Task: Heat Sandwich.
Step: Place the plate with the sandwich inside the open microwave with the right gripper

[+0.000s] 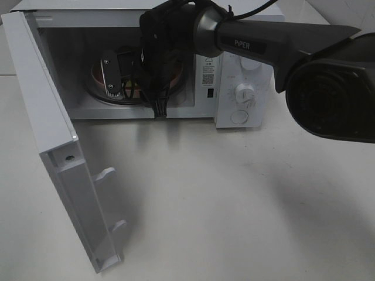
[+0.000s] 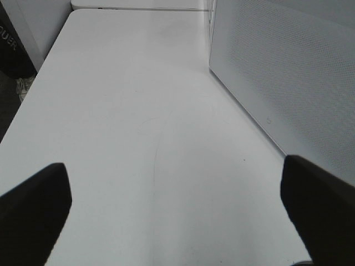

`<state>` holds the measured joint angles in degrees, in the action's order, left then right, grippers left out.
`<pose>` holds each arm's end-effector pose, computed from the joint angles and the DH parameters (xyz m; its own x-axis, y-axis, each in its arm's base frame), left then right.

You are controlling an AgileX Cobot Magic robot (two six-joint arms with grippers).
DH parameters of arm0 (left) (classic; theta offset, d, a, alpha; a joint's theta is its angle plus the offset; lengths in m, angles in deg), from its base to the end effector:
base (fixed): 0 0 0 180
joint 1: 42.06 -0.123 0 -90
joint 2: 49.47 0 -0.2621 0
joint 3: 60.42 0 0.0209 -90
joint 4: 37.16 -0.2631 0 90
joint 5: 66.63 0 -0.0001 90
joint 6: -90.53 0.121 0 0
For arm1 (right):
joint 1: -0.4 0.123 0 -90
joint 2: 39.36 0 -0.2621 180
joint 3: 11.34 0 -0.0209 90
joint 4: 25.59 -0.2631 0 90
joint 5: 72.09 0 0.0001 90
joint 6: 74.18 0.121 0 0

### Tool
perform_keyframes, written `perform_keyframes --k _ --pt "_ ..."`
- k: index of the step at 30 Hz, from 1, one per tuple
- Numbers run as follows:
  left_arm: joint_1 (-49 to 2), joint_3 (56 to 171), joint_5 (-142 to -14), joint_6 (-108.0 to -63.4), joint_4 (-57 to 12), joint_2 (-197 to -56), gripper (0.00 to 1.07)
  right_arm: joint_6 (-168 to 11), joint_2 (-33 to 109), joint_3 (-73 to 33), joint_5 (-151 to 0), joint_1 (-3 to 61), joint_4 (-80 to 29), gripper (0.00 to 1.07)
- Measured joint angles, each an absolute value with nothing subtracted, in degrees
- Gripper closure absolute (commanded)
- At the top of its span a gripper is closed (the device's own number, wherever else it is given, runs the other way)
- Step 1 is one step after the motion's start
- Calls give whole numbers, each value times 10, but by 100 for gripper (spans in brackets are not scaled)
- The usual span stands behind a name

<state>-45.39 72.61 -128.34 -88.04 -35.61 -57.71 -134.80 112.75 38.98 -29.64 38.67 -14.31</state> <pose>0.0527 0.0002 0.2730 -0.4523 -0.0142 -0.8918 -0.0314 0.9995 0.0000 0.4530 0.3370 0.1156 0.2890 -0.9506 -0.1130 -0.7886 -0.1695 -0.5910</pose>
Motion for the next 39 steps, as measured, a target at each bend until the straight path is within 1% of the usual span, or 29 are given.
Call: perform_keyframes --k 1,2,3,4,8,15,24,39 --pt "-454 726 -1283 -880 -356 -577 9 -1346 1127 390 -298 387 -143 40" --pt "-454 726 -1283 -880 -356 -577 9 -1346 1127 390 -298 387 -143 40" --pt "-454 726 -1283 -880 -356 -577 9 -1338 1127 390 -298 387 -143 35" --pt "-454 726 -1283 -880 -356 -577 9 -1334 1127 390 -298 387 -143 33" --pt "-454 726 -1283 -880 -356 -577 9 -1312 1127 390 -300 387 -143 30" --pt "-454 726 -1283 -880 -356 -577 9 -1289 1117 383 -323 387 -142 31" --pt "-454 726 -1283 -880 -356 -577 9 -1288 1085 288 -379 387 -133 31" --pt "-454 726 -1283 -880 -356 -577 9 -1265 1032 210 -404 387 -103 31"
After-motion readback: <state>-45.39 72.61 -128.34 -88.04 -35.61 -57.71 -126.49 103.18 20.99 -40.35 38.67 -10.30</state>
